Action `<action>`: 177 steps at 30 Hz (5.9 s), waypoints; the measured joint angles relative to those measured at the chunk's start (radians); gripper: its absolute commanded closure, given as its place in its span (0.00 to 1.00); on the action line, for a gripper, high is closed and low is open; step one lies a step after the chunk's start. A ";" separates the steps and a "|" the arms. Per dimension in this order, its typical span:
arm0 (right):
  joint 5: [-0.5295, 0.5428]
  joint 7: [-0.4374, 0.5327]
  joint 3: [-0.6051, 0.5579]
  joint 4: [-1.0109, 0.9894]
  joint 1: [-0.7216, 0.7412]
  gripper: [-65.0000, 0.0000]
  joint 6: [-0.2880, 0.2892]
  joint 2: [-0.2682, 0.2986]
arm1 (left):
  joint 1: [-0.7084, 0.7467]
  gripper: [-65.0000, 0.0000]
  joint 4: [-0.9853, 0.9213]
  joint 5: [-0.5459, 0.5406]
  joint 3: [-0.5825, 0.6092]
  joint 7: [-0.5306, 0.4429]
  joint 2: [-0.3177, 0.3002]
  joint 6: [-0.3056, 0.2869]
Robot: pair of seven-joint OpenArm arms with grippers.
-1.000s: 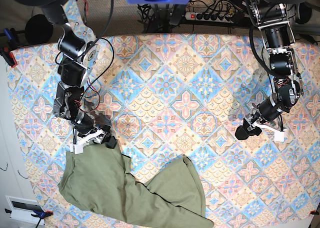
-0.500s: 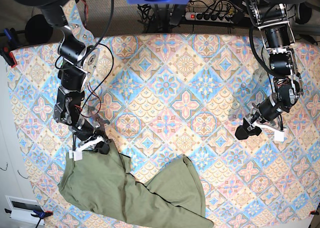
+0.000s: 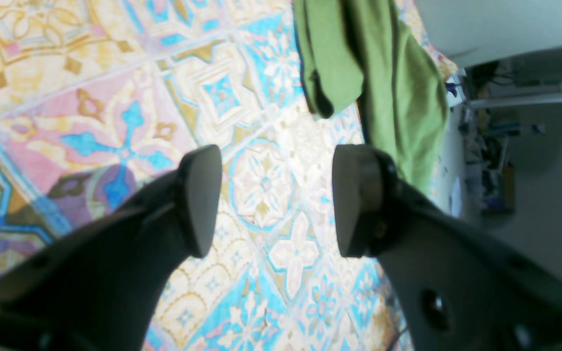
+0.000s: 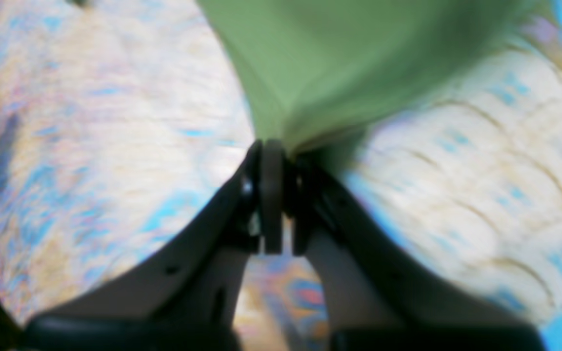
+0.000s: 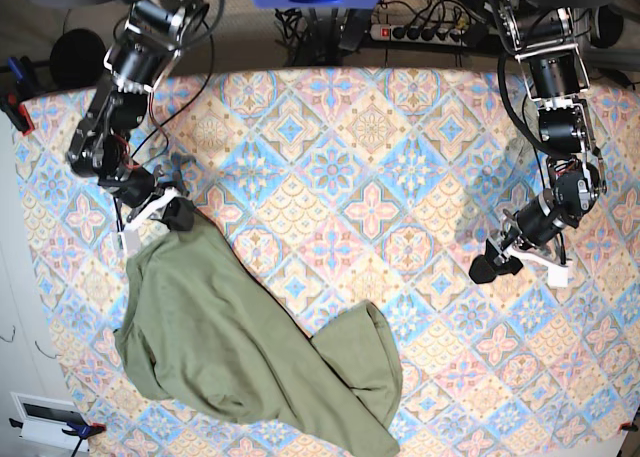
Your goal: Layout the t-shirt on the table in an organized manner, then fold the t-shirt properly
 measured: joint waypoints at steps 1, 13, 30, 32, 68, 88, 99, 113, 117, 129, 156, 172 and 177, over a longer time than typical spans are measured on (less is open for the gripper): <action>0.047 0.008 -0.002 0.048 -0.036 0.99 0.005 0.005 | 0.000 0.46 0.000 0.008 0.000 -0.004 0.000 0.003; 0.350 0.014 0.070 0.317 -0.524 0.99 0.008 0.221 | -0.034 0.46 -0.002 0.010 -0.002 -0.005 -0.002 0.003; 0.329 -0.152 0.435 0.311 -0.825 0.99 0.004 0.337 | -0.063 0.46 -0.004 0.061 0.031 -0.006 0.274 0.004; 0.335 -0.150 0.438 0.314 -0.830 0.99 0.004 0.338 | -0.077 0.46 -0.022 0.096 0.070 -0.005 0.325 0.003; 0.335 -0.236 0.436 0.385 -0.811 0.99 0.004 0.328 | -0.357 0.70 -0.749 0.097 0.475 -0.485 0.549 0.016; 0.328 -0.251 0.435 0.386 -0.755 0.99 0.004 0.327 | -0.272 1.00 -0.420 0.110 0.523 -0.474 0.489 0.011; 0.336 -0.242 0.435 0.386 -0.754 0.99 0.004 0.328 | -0.236 0.94 -0.418 -0.039 0.520 -0.394 0.381 0.130; 0.336 -0.242 0.435 0.386 -0.755 0.99 0.004 0.328 | -0.384 0.62 -0.471 -0.048 0.520 -0.561 0.509 0.400; 0.336 -0.242 0.435 0.386 -0.754 0.99 0.004 0.328 | -0.445 0.62 -0.591 -0.048 0.523 -0.597 0.552 0.402; 0.336 -0.242 0.435 0.386 -0.755 0.99 0.004 0.328 | -0.412 0.61 -0.665 -0.052 0.527 -0.626 0.546 0.404; 0.337 -0.320 0.435 0.386 -0.694 0.99 0.004 0.327 | -0.383 0.62 -0.607 -0.158 0.687 -0.521 0.538 0.438; 0.334 -0.325 0.435 0.386 -0.694 0.99 0.004 0.324 | -0.330 0.70 -0.579 -0.227 0.772 -0.502 0.543 0.419; 0.335 -0.323 0.435 0.386 -0.694 0.99 0.004 0.325 | -0.326 1.00 -0.588 -0.224 0.773 -0.552 0.544 0.423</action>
